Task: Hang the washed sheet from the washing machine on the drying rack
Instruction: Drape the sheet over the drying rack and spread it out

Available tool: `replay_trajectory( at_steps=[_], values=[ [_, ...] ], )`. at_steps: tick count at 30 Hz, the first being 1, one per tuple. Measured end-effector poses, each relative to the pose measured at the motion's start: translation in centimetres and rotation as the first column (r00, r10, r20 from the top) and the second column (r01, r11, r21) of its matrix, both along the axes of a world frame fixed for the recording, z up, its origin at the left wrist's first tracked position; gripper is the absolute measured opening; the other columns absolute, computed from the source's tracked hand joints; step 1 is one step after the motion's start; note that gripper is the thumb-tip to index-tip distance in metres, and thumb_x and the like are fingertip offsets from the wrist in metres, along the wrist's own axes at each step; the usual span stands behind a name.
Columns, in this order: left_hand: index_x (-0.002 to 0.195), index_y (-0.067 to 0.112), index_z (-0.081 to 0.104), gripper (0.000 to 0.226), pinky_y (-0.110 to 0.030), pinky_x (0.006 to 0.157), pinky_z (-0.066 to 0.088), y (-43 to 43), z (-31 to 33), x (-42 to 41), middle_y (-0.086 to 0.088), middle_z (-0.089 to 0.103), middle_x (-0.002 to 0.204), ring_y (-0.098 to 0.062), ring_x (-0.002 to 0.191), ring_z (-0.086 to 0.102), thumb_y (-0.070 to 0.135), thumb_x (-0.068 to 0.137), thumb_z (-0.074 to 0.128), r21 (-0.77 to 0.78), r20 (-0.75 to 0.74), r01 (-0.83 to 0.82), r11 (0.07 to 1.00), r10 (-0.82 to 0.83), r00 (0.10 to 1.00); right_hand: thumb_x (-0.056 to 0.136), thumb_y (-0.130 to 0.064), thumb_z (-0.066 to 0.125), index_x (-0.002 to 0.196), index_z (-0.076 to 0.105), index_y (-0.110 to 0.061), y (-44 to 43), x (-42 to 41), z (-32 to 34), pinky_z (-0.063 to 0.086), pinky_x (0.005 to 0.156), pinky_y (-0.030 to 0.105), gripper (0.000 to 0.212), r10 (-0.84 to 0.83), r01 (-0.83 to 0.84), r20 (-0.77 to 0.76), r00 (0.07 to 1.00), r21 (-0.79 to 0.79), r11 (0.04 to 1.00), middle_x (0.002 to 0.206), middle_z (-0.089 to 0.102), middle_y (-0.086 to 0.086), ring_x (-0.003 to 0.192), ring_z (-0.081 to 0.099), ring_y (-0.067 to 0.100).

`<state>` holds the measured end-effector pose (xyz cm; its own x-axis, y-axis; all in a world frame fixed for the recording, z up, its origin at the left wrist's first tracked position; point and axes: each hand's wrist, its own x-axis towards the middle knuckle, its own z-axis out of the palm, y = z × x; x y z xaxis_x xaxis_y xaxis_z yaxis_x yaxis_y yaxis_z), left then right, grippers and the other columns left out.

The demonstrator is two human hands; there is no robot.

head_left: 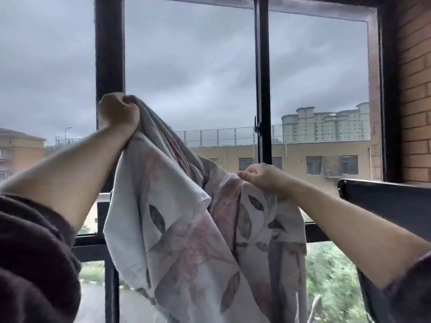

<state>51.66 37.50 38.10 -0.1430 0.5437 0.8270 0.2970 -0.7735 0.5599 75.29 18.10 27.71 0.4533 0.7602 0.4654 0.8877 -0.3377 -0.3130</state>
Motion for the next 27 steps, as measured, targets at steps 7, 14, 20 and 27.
replay_trajectory(
  at_steps=[7, 14, 20, 27],
  values=[
    [0.093, 0.008, 0.069, 0.021, -0.039, 0.083, 0.047, 9.8, -10.8, -5.1, -0.023, 0.066, 0.105, -0.038, 0.101, 0.061, 0.023, 0.088, 0.055, -0.325, -0.571, -0.196, 0.925, -0.027, 0.820, 0.099, -0.050, 0.022, 0.116, 0.059, -0.016, 5.1, -5.1, -0.6, 0.042, 0.087, 0.032, 0.053, 0.048, -0.023, 0.147, 0.988, -0.166, 0.986, 0.121, 0.061, 0.008, 0.106, 0.057, 0.023],
    [0.104, 0.012, 0.066, 0.032, -0.036, 0.089, 0.043, 5.4, -9.4, -3.9, -0.014, 0.064, 0.113, -0.031, 0.107, 0.056, 0.021, 0.085, 0.042, -0.157, -0.369, 0.117, 0.981, -0.168, 0.914, 0.098, -0.051, 0.009, 0.124, 0.058, -0.026, 5.6, -5.3, -2.3, 0.039, 0.091, 0.040, 0.061, -0.172, 0.201, 0.341, 0.924, -0.050, 0.978, 0.126, 0.061, 0.009, 0.114, 0.056, 0.029],
    [0.129, 0.020, 0.050, 0.041, -0.050, 0.115, 0.016, -5.3, -15.9, 1.5, -0.004, 0.042, 0.142, -0.023, 0.133, 0.034, 0.029, 0.090, 0.044, 0.225, -0.649, 0.275, 0.935, -0.066, 0.758, 0.094, -0.049, 0.017, 0.134, 0.044, -0.025, 3.9, -7.0, -8.5, 0.014, 0.112, 0.049, 0.054, -0.161, 0.047, 0.404, 0.901, 0.278, 0.959, 0.141, 0.046, 0.004, 0.132, 0.038, 0.024],
    [0.138, 0.018, 0.040, 0.068, -0.051, 0.101, 0.037, -8.5, -34.2, 1.5, -0.014, 0.035, 0.148, -0.035, 0.130, 0.041, 0.017, 0.073, 0.060, 0.104, -0.575, 0.231, 0.967, -0.131, 0.808, 0.082, -0.018, 0.054, 0.133, 0.050, -0.016, -2.8, -9.3, -25.4, 0.023, 0.110, 0.036, 0.051, -0.245, 0.084, 0.233, 0.941, 0.540, 0.837, 0.144, 0.044, 0.009, 0.136, 0.031, 0.019]
  ],
)
